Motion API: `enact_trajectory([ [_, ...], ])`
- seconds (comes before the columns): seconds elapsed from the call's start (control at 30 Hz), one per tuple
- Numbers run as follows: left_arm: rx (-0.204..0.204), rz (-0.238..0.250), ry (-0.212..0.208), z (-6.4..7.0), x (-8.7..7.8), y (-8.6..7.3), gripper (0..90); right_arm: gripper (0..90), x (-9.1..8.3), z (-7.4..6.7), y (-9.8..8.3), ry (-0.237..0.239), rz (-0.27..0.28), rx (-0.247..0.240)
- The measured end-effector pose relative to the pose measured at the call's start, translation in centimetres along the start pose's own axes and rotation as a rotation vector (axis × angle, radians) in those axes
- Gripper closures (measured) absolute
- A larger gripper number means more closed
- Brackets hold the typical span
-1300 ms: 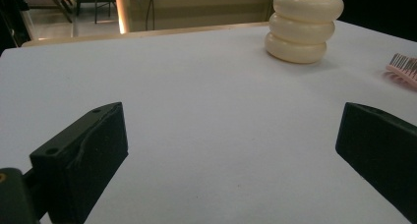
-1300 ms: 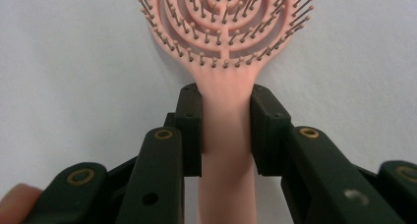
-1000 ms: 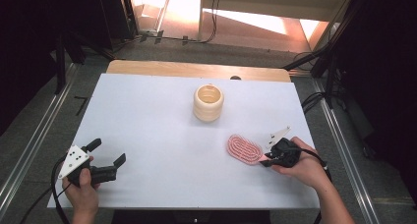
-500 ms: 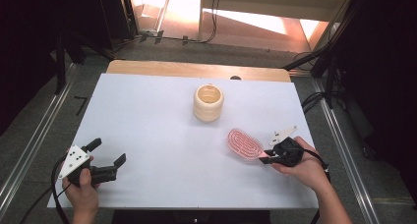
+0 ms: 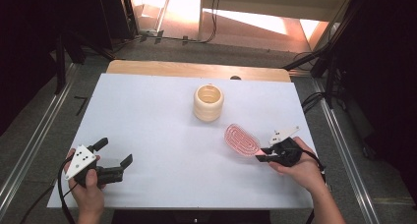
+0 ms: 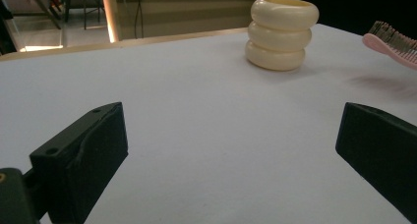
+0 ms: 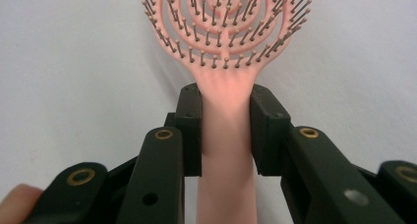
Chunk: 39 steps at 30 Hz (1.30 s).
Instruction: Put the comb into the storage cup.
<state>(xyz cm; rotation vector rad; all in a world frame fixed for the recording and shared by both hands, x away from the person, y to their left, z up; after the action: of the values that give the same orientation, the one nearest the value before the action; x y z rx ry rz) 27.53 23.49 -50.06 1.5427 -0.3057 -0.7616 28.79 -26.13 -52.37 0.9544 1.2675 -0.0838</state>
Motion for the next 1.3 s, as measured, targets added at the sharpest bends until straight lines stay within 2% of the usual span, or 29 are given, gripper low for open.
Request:
enact_trajectory([
  [0.07, 0.009, 0.0, -0.007, 0.5, 0.2, 0.3, 0.0, 68.2, -0.1, 0.0, 0.2, -0.004, 0.016, 0.0],
  [0.13, 0.044, -0.008, -0.004, 1.2, 0.5, 0.7, 0.0, 68.2, -0.2, 0.0, 0.3, -0.004, 0.031, 0.005],
  [0.27, 0.072, -0.003, -0.048, 2.6, 1.1, 1.5, 0.0, 68.2, -0.4, -0.1, 0.6, -0.009, 0.06, 0.01],
  [0.47, 0.064, -0.006, -0.102, 4.0, 2.1, 2.3, 0.0, 68.2, -0.9, -0.1, 1.1, -0.015, 0.097, 0.028],
  [0.57, 0.074, -0.012, -0.126, 4.6, 2.6, 2.6, 0.0, 68.2, -1.1, -0.1, 1.3, -0.02, 0.119, 0.025],
  [1.13, 0.113, -0.016, -0.223, 8.2, 6.3, 5.1, 0.0, 68.2, -1.8, -0.6, 1.4, -0.032, 0.223, 0.052],
  [1.3, 0.113, -0.018, -0.243, 8.9, 7.2, 5.5, 0.0, 68.2, -1.6, -0.9, 1.4, -0.032, 0.24, 0.055],
])
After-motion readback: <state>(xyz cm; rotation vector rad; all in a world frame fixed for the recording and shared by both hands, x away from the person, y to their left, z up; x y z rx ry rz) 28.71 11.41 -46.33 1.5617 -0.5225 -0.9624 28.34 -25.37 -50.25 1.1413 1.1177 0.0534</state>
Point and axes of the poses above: each handheld gripper's, and its own axes: x roughly forward along the jaws, y roughly out of its top, z roughly to its right, the point moved 5 cm from there along x, roughly forward along the jaws, and after that the axes turned 3 degrees about -y, right-handed, at the moved point
